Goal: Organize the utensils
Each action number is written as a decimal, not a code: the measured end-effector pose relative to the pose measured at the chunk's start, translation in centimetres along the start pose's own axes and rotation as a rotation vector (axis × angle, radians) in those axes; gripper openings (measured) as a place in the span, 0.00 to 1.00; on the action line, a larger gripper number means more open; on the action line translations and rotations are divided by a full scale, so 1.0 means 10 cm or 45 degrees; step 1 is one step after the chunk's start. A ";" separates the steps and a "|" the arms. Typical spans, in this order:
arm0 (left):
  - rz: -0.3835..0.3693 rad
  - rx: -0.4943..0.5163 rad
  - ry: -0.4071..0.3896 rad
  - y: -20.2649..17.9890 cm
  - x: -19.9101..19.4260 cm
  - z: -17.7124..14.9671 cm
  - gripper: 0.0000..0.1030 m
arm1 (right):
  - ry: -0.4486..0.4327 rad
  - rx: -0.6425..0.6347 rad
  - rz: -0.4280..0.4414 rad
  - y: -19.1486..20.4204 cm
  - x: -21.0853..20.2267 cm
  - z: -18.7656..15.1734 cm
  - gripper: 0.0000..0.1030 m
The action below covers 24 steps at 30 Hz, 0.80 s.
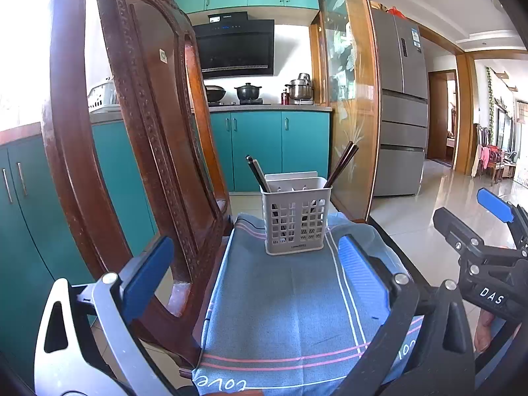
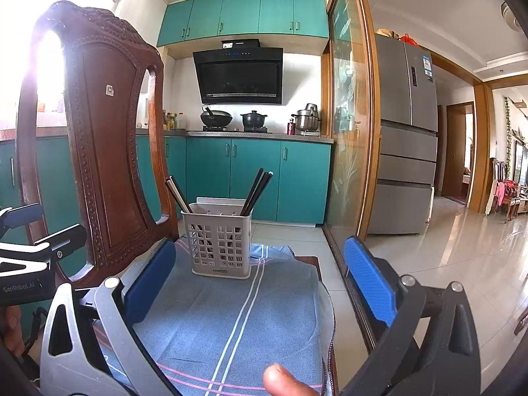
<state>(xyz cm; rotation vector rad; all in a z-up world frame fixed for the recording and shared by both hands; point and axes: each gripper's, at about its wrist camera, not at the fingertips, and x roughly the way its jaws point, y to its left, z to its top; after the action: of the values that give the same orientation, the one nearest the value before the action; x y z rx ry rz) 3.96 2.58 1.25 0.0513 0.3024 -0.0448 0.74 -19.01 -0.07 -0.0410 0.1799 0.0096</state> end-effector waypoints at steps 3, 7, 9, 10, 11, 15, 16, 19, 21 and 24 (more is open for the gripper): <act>0.002 0.001 0.001 0.00 0.00 0.00 0.96 | 0.002 -0.002 -0.001 0.01 0.00 0.00 0.97; 0.001 -0.001 0.004 -0.01 0.01 -0.02 0.96 | 0.004 -0.007 -0.001 0.01 0.01 0.00 0.97; -0.002 -0.003 0.006 -0.01 0.01 -0.02 0.96 | 0.007 -0.009 0.002 0.02 0.02 0.00 0.97; -0.006 -0.004 0.007 -0.02 0.01 -0.02 0.96 | 0.007 -0.009 0.003 0.01 0.02 -0.01 0.97; -0.009 -0.003 0.005 -0.02 0.01 -0.02 0.96 | 0.008 -0.010 0.002 0.01 0.02 -0.01 0.97; -0.004 0.006 0.001 -0.03 0.01 -0.02 0.96 | 0.009 -0.008 0.003 0.01 0.03 -0.01 0.97; -0.006 0.003 0.002 -0.03 0.01 -0.02 0.96 | 0.010 -0.009 0.003 0.01 0.03 -0.01 0.97; -0.006 -0.005 0.014 -0.03 0.03 -0.03 0.96 | 0.012 -0.015 0.001 0.03 0.03 -0.01 0.97; -0.013 -0.016 0.024 -0.02 0.04 -0.03 0.96 | 0.012 -0.023 -0.003 0.04 0.04 -0.01 0.97; -0.019 -0.023 0.040 -0.01 0.06 -0.03 0.96 | 0.015 -0.019 -0.005 0.04 0.05 -0.02 0.97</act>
<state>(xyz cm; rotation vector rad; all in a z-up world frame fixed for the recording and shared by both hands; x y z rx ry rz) 4.48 2.46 0.75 0.0317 0.3342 -0.0565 1.22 -18.66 -0.37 -0.0566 0.1917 0.0067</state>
